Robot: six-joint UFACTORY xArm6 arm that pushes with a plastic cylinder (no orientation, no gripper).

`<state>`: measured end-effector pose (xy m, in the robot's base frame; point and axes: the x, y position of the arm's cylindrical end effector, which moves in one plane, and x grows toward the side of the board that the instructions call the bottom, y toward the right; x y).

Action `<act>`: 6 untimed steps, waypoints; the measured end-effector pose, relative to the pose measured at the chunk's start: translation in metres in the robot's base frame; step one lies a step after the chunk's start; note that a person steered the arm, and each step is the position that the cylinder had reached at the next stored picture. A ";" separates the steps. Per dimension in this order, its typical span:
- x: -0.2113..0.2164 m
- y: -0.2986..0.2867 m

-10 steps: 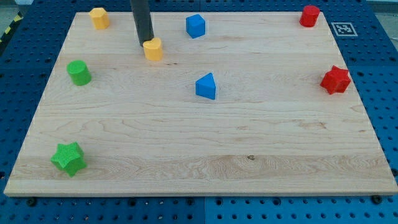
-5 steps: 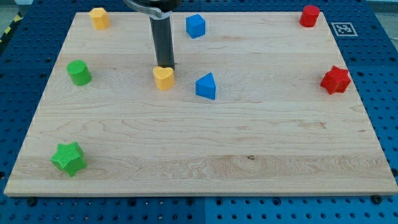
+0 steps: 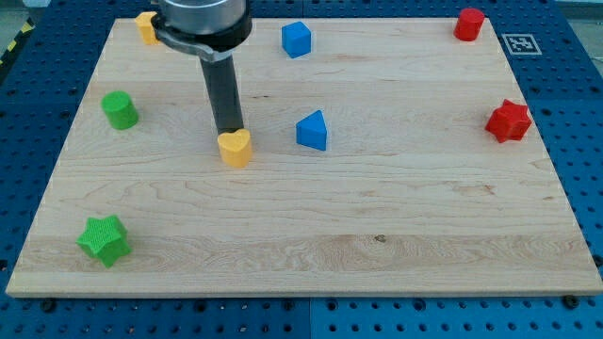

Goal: Push the yellow heart towards bottom middle end

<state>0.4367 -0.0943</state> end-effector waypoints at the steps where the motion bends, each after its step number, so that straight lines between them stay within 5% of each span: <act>1: 0.025 0.006; 6: 0.097 0.016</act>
<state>0.5339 -0.0785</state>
